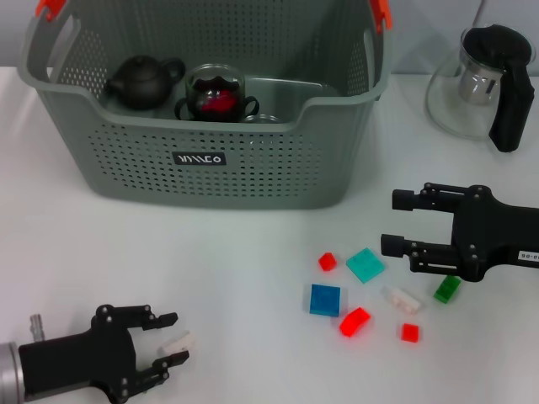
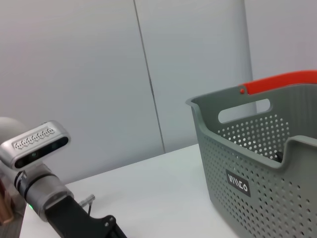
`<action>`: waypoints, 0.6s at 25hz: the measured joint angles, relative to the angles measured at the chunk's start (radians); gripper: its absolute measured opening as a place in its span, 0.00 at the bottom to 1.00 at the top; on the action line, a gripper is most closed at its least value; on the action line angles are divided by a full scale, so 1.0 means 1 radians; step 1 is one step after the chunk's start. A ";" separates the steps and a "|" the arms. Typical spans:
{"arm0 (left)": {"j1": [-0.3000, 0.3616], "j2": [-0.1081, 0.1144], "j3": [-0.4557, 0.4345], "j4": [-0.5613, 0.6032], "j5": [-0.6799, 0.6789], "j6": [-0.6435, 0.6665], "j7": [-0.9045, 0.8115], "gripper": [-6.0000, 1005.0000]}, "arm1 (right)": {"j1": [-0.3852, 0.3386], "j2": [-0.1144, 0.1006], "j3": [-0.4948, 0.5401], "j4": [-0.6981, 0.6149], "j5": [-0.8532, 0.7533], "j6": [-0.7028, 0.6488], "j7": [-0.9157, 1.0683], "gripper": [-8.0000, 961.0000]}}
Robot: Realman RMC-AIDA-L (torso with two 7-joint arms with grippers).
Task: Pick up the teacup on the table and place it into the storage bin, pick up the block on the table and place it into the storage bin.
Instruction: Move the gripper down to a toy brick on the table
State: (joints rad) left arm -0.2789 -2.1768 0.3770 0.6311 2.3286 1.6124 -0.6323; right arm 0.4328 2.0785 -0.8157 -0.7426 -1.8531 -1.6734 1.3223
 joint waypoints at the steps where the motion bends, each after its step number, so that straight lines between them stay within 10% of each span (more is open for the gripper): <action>1: 0.000 0.000 0.000 -0.006 0.000 -0.007 0.008 0.46 | 0.000 0.000 0.000 0.000 0.000 0.000 0.000 0.77; 15: -0.001 0.002 -0.005 -0.051 -0.004 -0.083 0.074 0.41 | 0.001 -0.001 0.000 0.000 0.000 -0.001 0.000 0.77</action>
State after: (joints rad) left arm -0.2796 -2.1751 0.3722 0.5805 2.3249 1.5296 -0.5579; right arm 0.4340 2.0779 -0.8161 -0.7424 -1.8529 -1.6739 1.3223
